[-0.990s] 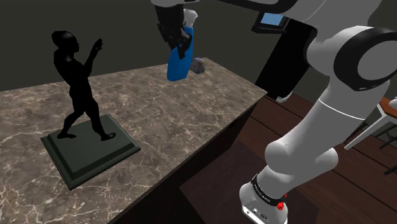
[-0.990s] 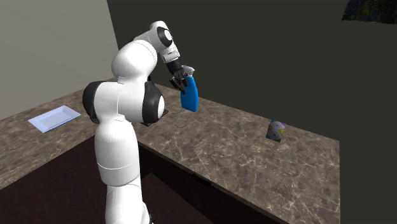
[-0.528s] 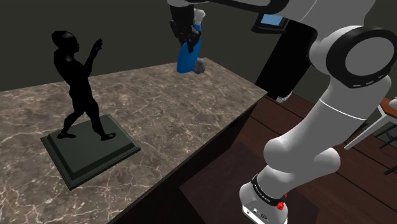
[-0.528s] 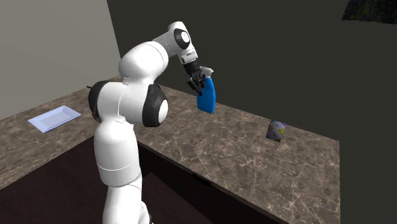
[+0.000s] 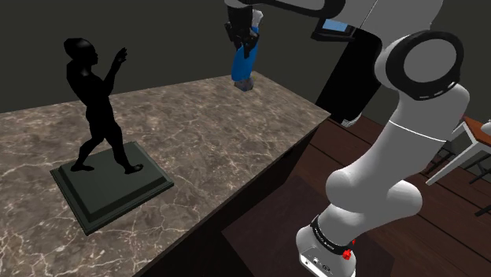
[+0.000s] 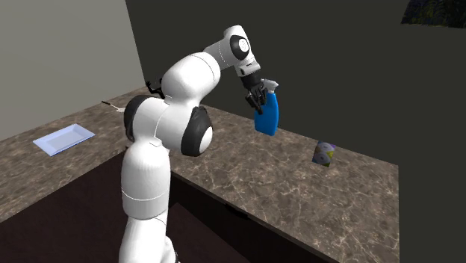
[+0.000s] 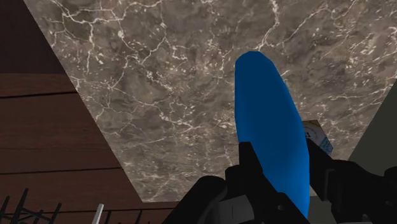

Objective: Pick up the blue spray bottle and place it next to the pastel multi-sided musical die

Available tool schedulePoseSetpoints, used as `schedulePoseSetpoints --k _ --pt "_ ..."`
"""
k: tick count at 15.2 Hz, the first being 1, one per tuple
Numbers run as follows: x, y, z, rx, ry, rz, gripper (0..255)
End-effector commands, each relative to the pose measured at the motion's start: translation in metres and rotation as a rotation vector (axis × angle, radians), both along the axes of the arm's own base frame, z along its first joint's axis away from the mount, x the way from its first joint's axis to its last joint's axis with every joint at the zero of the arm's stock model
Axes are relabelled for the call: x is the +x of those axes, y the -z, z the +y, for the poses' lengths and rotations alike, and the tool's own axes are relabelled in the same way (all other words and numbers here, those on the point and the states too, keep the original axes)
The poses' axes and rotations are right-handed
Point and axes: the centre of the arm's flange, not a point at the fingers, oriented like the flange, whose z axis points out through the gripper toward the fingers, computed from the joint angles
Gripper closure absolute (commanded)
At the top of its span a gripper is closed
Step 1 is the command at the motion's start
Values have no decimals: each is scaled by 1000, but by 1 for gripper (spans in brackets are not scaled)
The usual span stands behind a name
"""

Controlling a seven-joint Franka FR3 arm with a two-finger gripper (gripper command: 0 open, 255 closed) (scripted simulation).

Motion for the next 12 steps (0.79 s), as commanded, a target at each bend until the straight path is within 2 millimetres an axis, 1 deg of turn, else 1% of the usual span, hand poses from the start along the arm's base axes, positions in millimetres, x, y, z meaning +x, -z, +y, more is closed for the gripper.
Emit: schedulePoseSetpoints --k 1,12 --pt "15 2 -21 -1 -1 0 255" --pt "82 2 -149 -1 -1 0 255"
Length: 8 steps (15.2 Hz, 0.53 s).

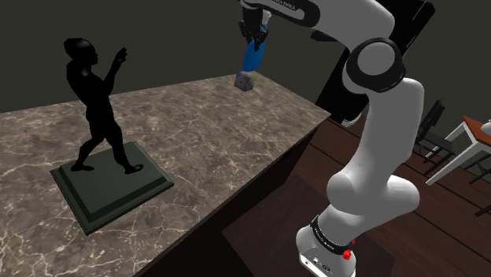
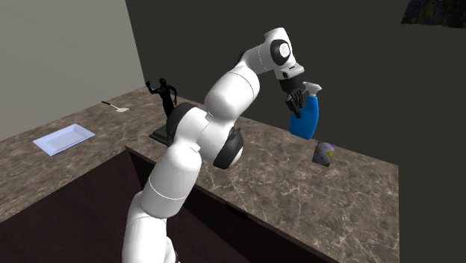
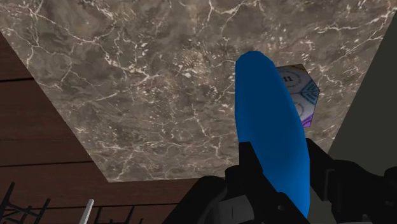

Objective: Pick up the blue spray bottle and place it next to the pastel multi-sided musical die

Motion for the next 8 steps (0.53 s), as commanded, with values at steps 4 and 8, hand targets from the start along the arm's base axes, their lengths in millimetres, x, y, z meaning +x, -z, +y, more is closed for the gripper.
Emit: schedulePoseSetpoints --k 4,8 --pt "7 14 -18 -2 0 1 255" --pt "7 36 -18 -2 0 1 255"
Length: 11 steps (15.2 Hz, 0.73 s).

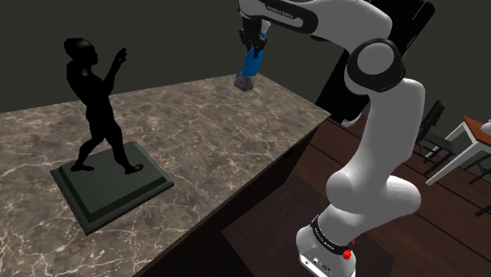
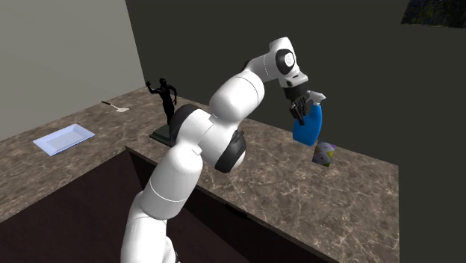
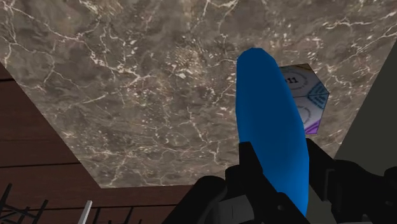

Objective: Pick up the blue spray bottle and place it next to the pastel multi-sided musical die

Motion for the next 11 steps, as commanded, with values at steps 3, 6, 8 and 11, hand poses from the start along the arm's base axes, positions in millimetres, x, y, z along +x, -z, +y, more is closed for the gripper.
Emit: schedulePoseSetpoints --k 3,6,8,11 --pt "-1 20 0 0 0 -1 255" --pt "-1 36 0 0 0 -1 255" --pt "-1 46 0 0 0 -1 255" --pt "-1 62 0 0 0 -1 255"
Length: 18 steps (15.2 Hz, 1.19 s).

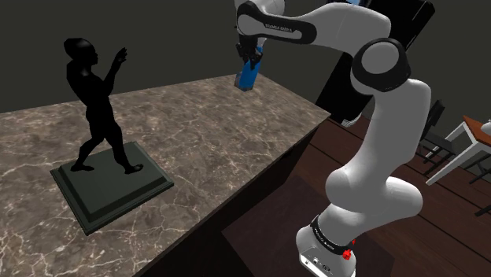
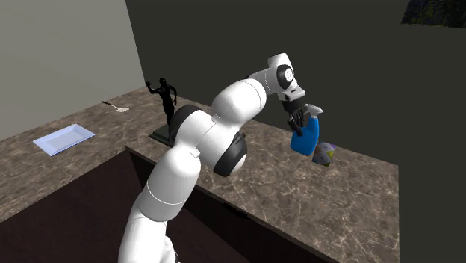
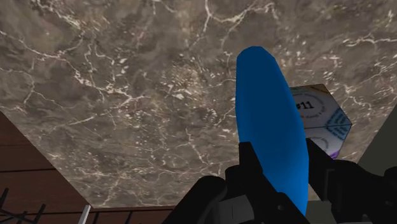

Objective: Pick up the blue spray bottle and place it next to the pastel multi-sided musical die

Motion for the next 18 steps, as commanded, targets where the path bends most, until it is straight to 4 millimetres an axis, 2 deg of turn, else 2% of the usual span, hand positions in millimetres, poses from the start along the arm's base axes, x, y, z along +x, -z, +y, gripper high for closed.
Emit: schedulePoseSetpoints --k 1,8,15,16,18 --pt "0 11 0 0 0 -1 255" --pt "0 47 0 0 0 -1 255" --pt "0 47 0 0 0 -1 255" --pt "0 47 0 0 0 -1 0" --pt "0 47 0 0 0 -1 0"
